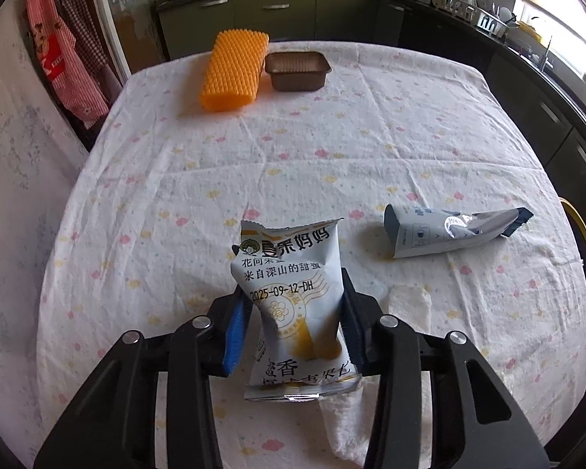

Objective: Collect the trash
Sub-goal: 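Grasp the white snack bag with the left gripper and lift, then carry the snack bag over the bin and open the left gripper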

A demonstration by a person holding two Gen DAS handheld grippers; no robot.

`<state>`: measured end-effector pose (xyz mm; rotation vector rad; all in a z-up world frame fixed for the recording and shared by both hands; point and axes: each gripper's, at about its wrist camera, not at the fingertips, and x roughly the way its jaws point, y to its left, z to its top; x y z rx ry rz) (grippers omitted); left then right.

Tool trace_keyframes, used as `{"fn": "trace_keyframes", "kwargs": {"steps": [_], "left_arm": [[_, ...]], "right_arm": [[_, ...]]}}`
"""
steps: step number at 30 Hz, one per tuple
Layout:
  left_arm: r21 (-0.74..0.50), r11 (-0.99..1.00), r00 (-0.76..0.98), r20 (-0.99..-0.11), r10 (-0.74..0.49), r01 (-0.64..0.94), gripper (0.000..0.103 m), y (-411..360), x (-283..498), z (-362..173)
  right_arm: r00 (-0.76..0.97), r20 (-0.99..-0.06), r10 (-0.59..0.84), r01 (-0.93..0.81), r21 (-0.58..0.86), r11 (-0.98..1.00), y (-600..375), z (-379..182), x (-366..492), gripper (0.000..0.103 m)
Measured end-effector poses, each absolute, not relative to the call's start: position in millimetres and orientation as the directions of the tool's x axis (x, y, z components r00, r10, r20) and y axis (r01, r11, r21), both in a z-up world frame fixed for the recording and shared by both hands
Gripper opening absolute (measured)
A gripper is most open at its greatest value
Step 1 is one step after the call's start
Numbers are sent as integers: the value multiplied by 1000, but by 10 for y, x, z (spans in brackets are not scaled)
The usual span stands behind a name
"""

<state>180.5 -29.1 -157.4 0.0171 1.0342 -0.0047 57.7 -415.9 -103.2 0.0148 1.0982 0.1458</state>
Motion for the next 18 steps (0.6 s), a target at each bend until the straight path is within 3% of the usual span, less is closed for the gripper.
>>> {"fn": "trace_keyframes", "kwargs": {"steps": [18], "left_arm": [[93, 995, 666, -744, 54, 22, 40, -387, 1720, -922]], "right_arm": [[470, -872, 135, -112, 92, 989, -4135, -1000, 526, 80]]}}
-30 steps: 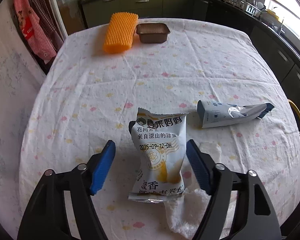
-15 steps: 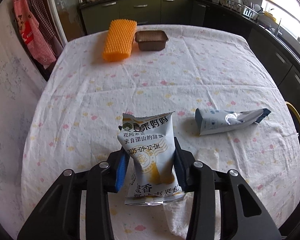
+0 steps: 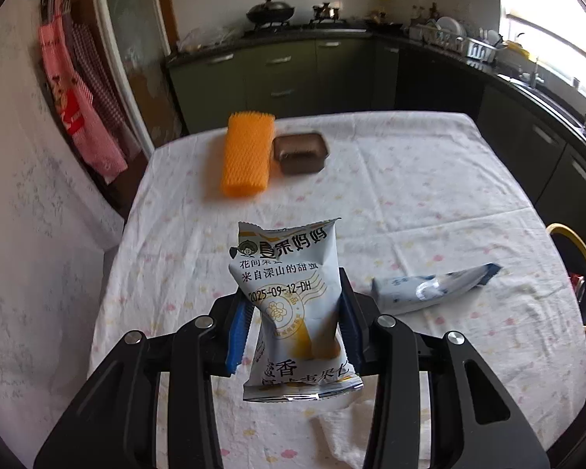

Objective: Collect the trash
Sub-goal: 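Carry the snack bag over the bin and open the left gripper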

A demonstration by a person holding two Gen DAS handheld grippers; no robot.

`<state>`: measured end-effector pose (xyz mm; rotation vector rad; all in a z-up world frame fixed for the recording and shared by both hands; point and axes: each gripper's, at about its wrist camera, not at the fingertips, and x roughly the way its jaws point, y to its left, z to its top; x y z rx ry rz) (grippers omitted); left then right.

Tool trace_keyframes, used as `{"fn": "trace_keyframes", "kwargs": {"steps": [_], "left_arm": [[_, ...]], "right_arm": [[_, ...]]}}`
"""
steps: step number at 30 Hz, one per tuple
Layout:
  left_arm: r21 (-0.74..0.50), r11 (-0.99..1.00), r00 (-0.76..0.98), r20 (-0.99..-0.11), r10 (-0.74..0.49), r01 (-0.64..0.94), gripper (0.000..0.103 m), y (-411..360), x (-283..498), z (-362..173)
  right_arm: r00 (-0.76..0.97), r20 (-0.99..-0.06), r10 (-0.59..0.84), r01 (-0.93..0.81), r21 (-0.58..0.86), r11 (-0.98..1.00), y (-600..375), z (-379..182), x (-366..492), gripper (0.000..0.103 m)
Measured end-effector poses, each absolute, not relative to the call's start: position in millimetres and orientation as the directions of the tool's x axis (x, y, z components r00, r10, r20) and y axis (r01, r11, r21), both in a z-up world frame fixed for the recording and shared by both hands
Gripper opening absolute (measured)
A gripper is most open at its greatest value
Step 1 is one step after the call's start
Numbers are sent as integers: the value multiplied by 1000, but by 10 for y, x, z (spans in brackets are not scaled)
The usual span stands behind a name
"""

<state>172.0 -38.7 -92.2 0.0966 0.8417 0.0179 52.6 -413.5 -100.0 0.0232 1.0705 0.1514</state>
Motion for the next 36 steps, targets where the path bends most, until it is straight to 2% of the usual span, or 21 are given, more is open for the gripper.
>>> {"fn": "trace_keyframes", "kwargs": {"steps": [11, 22, 29, 36], "left_arm": [[96, 967, 686, -721, -97, 238, 40, -1169, 1494, -658], [60, 867, 612, -732, -299, 495, 40, -2539, 1523, -535], [16, 740, 462, -790, -403, 672, 41, -3812, 1680, -809], [5, 692, 359, -858, -368, 722, 41, -4776, 1959, -1347]], "right_arm": [[472, -870, 140, -104, 103, 989, -4166, -1038, 487, 80], [508, -853, 123, -37, 121, 992, -4522, -1025, 341, 80], [511, -854, 100, 39, 139, 990, -4920, -1105, 159, 80], [503, -859, 93, 102, 165, 981, -5264, -1205, -9, 80]]}}
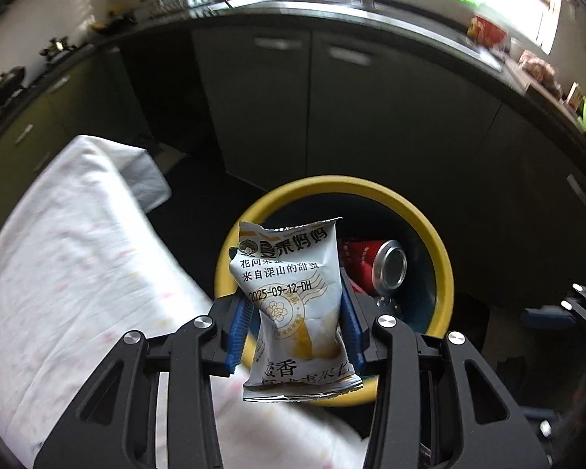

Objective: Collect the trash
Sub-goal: 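Carry the snack bag over the bin and open the left gripper, then grasp the brown plastic tray with the right gripper and lift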

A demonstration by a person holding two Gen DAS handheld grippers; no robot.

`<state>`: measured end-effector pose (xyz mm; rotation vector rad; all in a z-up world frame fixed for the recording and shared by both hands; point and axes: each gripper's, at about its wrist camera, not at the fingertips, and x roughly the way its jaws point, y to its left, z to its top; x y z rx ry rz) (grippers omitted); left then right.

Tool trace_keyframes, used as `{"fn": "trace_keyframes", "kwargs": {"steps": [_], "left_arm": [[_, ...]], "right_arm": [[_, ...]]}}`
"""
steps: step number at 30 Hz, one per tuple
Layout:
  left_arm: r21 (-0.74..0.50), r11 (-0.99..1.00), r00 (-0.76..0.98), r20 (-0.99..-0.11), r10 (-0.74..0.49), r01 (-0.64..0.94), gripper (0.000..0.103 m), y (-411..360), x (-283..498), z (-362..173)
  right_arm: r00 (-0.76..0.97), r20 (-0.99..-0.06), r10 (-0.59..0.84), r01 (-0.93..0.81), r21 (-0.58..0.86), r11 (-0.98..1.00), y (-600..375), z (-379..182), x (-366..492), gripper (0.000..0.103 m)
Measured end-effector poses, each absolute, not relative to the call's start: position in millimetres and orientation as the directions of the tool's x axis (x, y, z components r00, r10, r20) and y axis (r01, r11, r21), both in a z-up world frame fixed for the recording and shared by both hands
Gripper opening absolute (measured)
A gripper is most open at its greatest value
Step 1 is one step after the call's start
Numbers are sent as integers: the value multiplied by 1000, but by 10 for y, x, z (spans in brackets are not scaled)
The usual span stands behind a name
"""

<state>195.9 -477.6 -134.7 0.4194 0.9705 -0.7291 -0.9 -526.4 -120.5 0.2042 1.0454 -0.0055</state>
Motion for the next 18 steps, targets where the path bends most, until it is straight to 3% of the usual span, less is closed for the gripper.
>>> {"fn": "trace_keyframes", "kwargs": {"steps": [2, 5, 8, 11, 15, 18], "left_arm": [[3, 696, 340, -874, -347, 718, 44, -4962, 2055, -1506], [-12, 709, 321, -886, -334, 705, 67, -5072, 2148, -1635], [-25, 727, 338, -874, -350, 687, 76, -5025, 2154, -1566], [-38, 743, 375, -846, -380, 668, 79, -4743, 2003, -1312], [-36, 760, 451, -786, -422, 649, 91, -4129, 1670, -881], [-30, 767, 487, -757, -436, 640, 91, -3618, 1396, -632]], "right_arm": [[502, -860, 91, 117, 172, 978, -5337, -1229, -43, 80], [498, -863, 90, 136, 179, 974, -5414, -1260, -72, 80], [496, -864, 90, 135, 179, 975, -5424, -1270, -67, 81], [497, -862, 97, 127, 183, 975, -5397, -1286, -52, 81], [493, -863, 111, 108, 188, 976, -5306, -1325, -3, 81], [485, -865, 129, 77, 189, 979, -5174, -1343, 74, 81]]}}
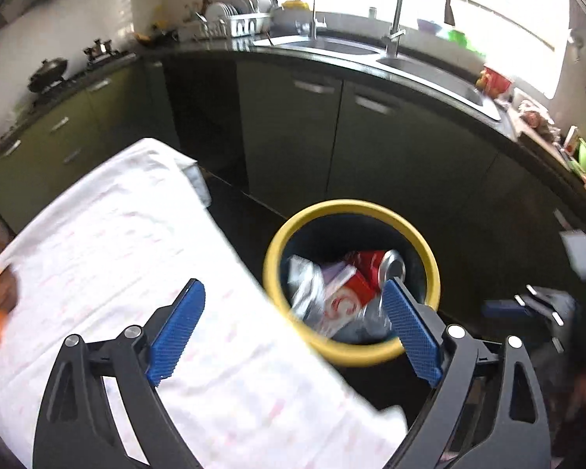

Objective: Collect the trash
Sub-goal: 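Grasp the brown plastic tray with the right gripper and lift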

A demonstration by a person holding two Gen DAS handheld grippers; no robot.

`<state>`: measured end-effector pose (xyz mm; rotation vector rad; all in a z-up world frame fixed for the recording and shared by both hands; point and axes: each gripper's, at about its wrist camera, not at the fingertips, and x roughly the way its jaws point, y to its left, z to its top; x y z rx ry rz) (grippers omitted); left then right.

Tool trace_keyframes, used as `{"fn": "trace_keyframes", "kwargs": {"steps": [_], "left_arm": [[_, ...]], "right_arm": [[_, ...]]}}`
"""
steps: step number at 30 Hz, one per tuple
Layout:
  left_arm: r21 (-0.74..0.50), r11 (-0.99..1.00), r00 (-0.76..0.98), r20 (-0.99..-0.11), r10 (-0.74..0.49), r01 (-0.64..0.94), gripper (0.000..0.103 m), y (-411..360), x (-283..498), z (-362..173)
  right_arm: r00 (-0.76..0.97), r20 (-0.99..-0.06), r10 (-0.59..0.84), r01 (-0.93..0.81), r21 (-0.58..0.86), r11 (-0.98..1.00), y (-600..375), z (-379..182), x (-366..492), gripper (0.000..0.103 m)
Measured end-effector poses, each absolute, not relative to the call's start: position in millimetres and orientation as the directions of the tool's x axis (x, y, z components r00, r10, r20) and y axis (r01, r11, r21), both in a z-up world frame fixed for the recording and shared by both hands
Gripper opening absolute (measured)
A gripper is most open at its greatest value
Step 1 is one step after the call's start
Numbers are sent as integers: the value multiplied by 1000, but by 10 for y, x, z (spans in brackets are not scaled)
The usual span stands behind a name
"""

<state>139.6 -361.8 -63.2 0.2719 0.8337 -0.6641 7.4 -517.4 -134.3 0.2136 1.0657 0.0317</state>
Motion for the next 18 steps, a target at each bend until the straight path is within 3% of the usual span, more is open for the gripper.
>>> {"fn": "trace_keyframes", "kwargs": {"steps": [5, 11, 18], "left_arm": [[-72, 823, 520, -743, -421, 564, 91, -2450, 962, -439], [64, 913, 656, -716, -238, 402, 93, -1250, 564, -321], [64, 961, 693, -706, -147, 270, 94, -241, 274, -335]], "right_arm": [[480, -860, 171, -12, 189, 982, -4805, -1297, 247, 81], [448, -862, 238, -181, 173, 968, -4088, -1205, 559, 81], [384, -879, 282, -350, 144, 926, -3195, -1135, 880, 81]]}}
